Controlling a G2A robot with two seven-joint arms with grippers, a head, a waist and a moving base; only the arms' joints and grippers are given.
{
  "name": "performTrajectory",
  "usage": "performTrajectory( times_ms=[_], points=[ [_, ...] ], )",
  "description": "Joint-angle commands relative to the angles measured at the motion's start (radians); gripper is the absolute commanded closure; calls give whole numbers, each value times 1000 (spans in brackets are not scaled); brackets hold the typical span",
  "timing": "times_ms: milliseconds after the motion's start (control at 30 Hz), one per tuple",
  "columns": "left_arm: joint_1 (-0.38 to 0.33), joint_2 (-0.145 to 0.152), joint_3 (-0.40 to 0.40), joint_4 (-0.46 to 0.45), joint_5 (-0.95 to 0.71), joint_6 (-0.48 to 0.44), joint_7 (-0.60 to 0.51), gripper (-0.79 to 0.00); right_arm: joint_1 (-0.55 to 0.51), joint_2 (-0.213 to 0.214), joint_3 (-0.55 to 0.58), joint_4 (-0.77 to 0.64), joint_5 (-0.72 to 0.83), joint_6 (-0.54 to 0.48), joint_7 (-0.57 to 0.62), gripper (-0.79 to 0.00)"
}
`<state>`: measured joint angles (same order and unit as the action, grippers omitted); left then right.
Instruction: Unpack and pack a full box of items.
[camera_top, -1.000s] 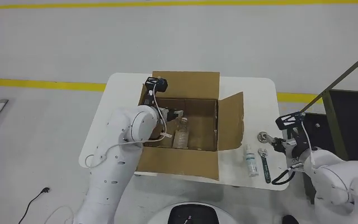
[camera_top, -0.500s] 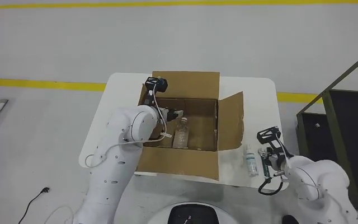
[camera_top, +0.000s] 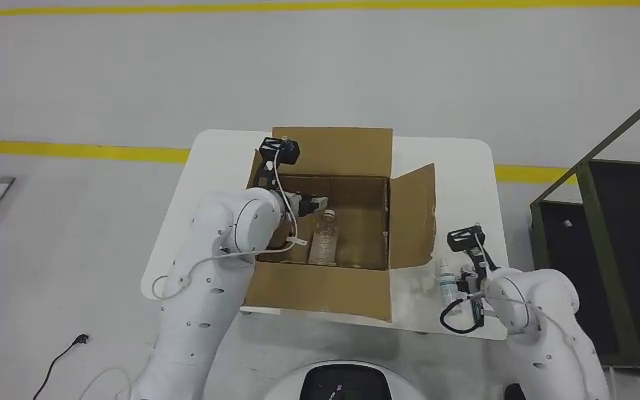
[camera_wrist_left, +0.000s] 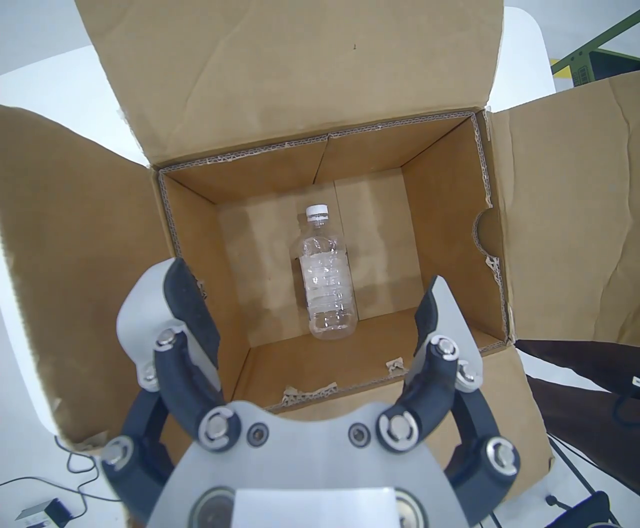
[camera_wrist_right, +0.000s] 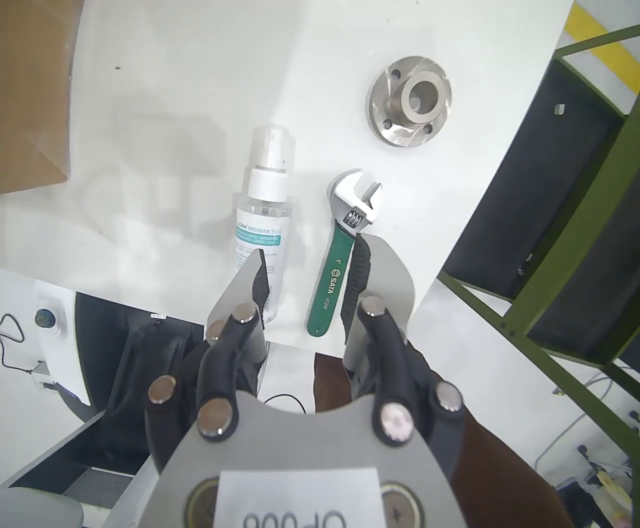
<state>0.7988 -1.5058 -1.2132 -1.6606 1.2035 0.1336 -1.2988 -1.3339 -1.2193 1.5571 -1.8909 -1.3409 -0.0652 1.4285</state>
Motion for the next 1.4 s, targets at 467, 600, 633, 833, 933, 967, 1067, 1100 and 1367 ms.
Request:
performTrajectory(
  times_ms=[467,600,633,833,933,967,1067,1100,1367],
  points=[
    [0,0,0,0,0,0,0,-785,-34,-4,-47,89,38,56,-77,-391],
    [0,0,0,0,0,0,0,-785,-39,-3,-50,92,46,59,-86,-360],
    [0,0,0,0,0,0,0,-785,-40,-3,-51,93,45,60,-87,-354],
    [0,0,0,0,0,0,0,-785,-38,-1,-62,104,42,53,-94,-391],
    [0,0,0,0,0,0,0,-785,-37,-1,-68,115,44,52,-100,-354],
    [0,0,0,0,0,0,0,-785,-36,-1,-70,118,43,51,-102,-323],
    [0,0,0,0,0,0,0,-785,-32,0,-71,121,43,48,-101,0],
    [0,0,0,0,0,0,0,-785,-31,1,-68,118,43,48,-99,0],
    [9,1,-7,-5,2,0,32,-785,-25,6,52,-13,159,105,-140,0]
  ],
)
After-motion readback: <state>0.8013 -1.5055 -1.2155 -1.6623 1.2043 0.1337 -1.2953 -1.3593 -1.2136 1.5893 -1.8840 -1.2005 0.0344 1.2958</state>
